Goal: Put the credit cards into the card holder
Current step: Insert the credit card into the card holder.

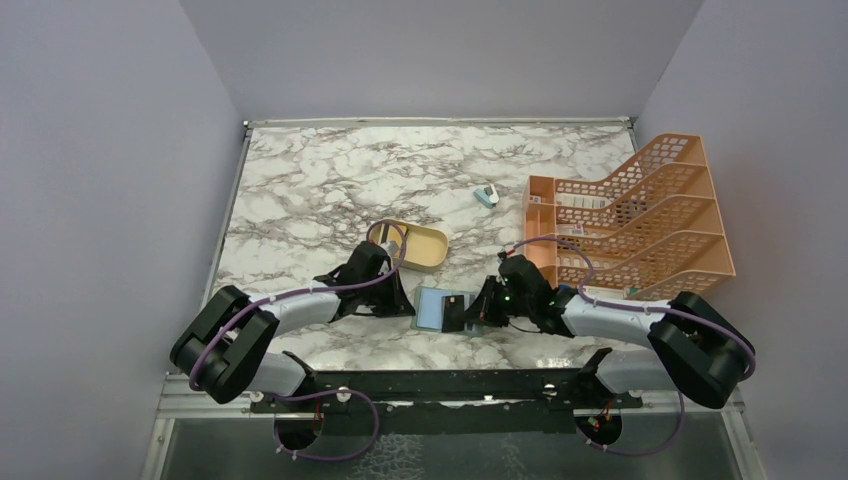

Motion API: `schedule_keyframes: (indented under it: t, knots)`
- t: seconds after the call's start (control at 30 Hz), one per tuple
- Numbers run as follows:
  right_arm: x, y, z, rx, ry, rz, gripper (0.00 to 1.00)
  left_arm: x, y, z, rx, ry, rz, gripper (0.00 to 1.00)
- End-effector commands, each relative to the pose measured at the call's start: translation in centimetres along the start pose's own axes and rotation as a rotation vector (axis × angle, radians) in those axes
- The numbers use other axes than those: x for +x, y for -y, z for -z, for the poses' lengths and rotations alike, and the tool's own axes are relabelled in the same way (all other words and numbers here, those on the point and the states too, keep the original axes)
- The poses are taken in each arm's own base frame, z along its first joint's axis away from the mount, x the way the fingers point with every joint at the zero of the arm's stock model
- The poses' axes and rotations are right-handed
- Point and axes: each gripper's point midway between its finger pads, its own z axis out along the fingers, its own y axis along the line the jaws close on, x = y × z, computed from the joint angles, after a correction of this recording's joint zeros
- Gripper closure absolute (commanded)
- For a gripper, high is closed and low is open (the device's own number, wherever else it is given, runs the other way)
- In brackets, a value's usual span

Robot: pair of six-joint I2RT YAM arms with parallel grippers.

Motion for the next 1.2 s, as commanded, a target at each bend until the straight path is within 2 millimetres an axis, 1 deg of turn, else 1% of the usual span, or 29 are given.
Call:
schedule_keyframes:
  t: [0.0,0.2,0.57,0.77,0.93,1.03,1.17]
  knots:
    - [-0.9,1.4,0.0,0.043,0.061,-0.004,0.99,1.4,-2.5,-0.3,-0.104,-0.034,0.0,0.96]
    - [-1.3,1.3,0.2,0.029,0.087,-0.017,0.99,1.6,-2.5,-0.2,-0.105,-0.036,0.001,0.96]
    - [-1.3,0.6,-0.5,0.007,0.063,-0.009,0.99,1.7,-2.0,-0.3,-0.1,-0.035,0.001,0.96]
    - [-0.5,0.7,-1.2,0.004,0.011,-0.011,0.99,1.8,-1.6,-0.4,-0.095,-0.039,-0.004,0.96]
    - [-0.2,0.3,-1.8,-0.002,-0.03,0.012,0.98,1.6,-1.3,-0.5,-0.094,-0.033,-0.007,0.96]
    - [-0.2,0.3,-1.9,0.006,-0.04,0.018,0.94,1.5,-0.7,-0.5,-0.082,-0.031,-0.009,0.96]
    - [-0.2,0.8,-1.6,0.042,-0.039,0.022,0.8,1.3,-0.3,-0.4,-0.072,-0.02,-0.014,0.96]
